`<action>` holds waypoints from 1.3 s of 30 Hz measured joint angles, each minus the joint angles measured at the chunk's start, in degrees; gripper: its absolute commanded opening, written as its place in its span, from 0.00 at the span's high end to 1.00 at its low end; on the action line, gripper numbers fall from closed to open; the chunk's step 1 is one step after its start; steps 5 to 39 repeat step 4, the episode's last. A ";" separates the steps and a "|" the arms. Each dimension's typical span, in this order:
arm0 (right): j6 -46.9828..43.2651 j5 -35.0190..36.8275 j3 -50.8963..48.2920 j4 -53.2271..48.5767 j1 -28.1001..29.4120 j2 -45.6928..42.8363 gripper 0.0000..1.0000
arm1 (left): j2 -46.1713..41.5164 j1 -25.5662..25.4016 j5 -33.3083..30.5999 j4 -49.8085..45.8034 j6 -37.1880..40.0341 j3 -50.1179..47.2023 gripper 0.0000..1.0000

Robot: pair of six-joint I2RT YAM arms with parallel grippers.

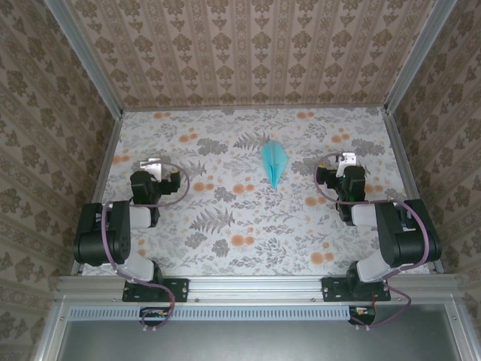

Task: Fold a paper plane with a square sheet of paper (fold left side to right side)

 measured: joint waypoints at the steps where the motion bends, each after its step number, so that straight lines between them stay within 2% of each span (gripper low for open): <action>1: 0.00 0.02 0.00 0.00 0.00 0.00 0.00 | 0.00 0.02 -0.07 0.00 0.00 0.00 0.00; 39: 0.00 0.00 0.00 0.00 0.00 0.00 0.00 | 0.00 0.00 -0.20 0.00 0.00 0.00 0.00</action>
